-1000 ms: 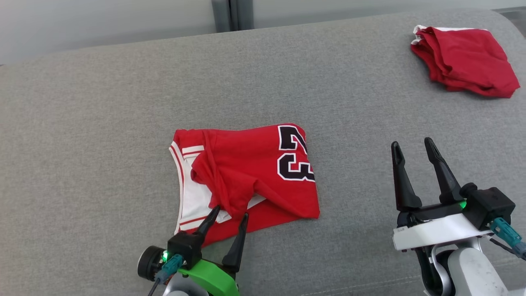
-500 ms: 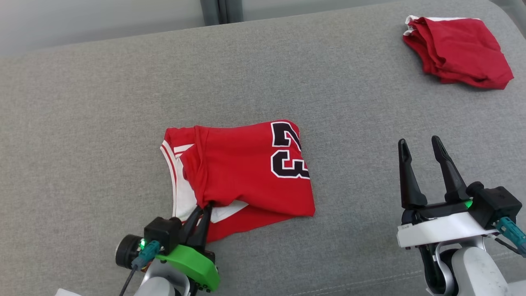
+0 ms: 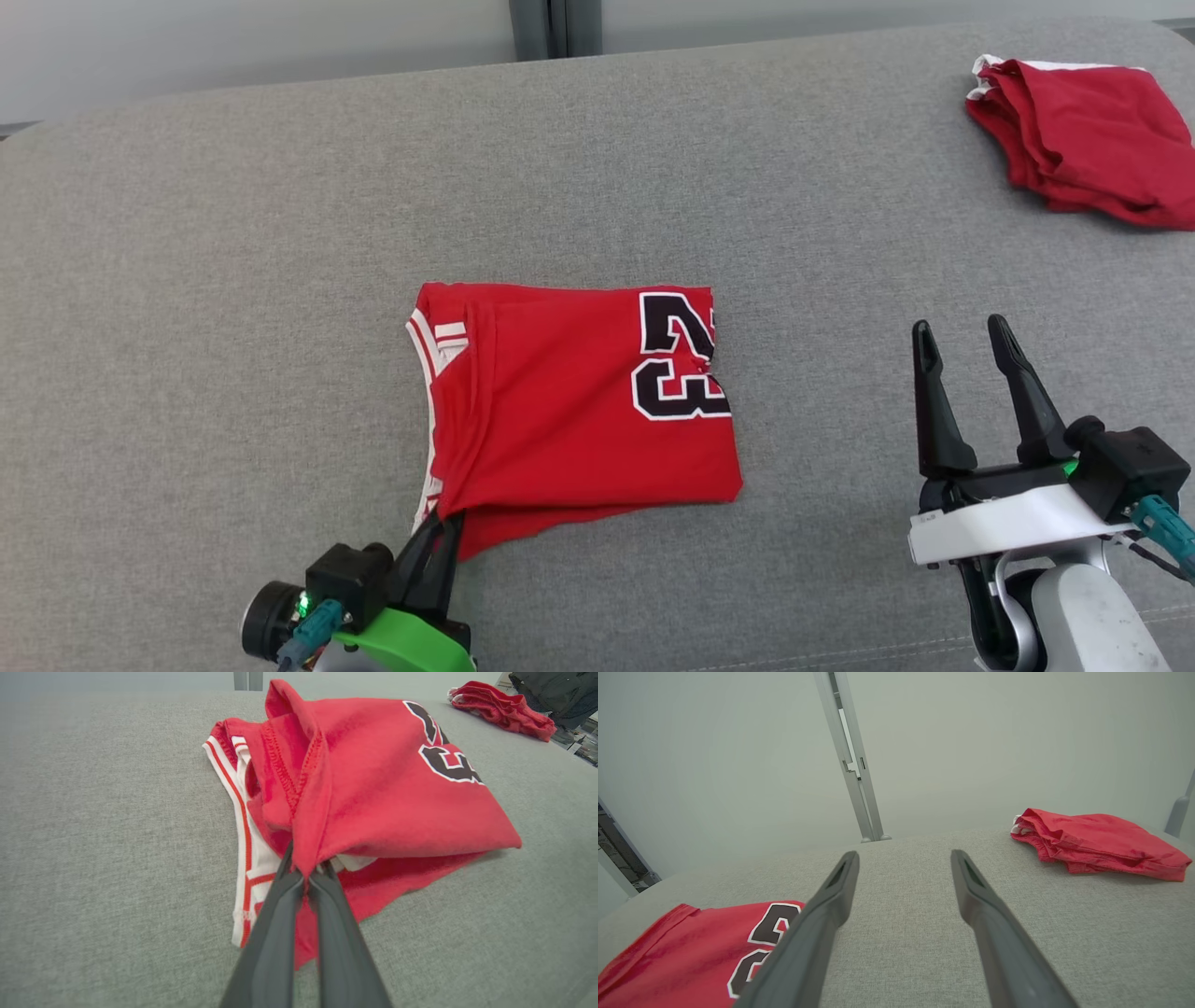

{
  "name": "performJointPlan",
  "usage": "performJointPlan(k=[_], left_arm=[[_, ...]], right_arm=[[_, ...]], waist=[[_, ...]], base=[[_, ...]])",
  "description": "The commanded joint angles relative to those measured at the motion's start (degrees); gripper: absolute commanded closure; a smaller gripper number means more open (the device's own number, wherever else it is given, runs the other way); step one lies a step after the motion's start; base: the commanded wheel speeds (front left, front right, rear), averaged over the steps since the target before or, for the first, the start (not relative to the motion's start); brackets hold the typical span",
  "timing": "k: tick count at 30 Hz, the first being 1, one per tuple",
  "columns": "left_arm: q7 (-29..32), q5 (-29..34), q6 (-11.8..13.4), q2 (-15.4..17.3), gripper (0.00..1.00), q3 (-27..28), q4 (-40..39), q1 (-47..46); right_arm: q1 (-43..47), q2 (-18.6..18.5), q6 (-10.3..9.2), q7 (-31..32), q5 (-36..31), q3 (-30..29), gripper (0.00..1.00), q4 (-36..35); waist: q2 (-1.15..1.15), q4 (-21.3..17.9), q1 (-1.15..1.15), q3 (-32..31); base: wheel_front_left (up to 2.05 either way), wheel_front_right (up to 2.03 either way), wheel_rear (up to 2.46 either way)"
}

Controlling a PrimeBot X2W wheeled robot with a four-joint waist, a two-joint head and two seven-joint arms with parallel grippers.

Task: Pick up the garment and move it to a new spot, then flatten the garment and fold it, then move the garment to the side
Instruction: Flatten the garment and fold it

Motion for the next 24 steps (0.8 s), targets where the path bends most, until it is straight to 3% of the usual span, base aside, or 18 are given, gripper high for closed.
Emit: performJointPlan(k=[1, 2, 9, 24], left_arm=[[-0.1, -0.2, -0.1, -0.4, 0.07, 0.2, 0.4, 0.8], [-0.1, -0.3, -0.1, -0.6, 0.00, 0.2, 1.0, 1.1], [-0.1, -0.2, 0.3, -1.2, 0.00, 4.1, -1.8, 2.2], [-0.1, 2.7, 1.8, -3.3, 0.00, 20.3, -13.8, 4.2]], right_arm=[[0.3, -0.3, 0.02, -0.1, 0.4, -0.2, 0.00, 0.3], [0.4, -0.3, 0.02, -0.1, 0.4, -0.3, 0.00, 0.3], [0.6, -0.6, 0.02, -0.1, 0.2, -0.9, 0.00, 0.7], [2.3, -0.9, 0.02, -0.1, -0.7, -0.6, 0.00, 0.3]], waist=[[0.00, 0.2, 0.00, -0.2], [0.00, 0.3, 0.00, -0.2], [0.00, 1.1, 0.00, -0.9], [0.00, 1.5, 0.00, -4.4]], base=[[0.00, 0.00, 0.00], [0.00, 0.00, 0.00], [0.00, 0.00, 0.00], [0.00, 0.00, 0.00]])
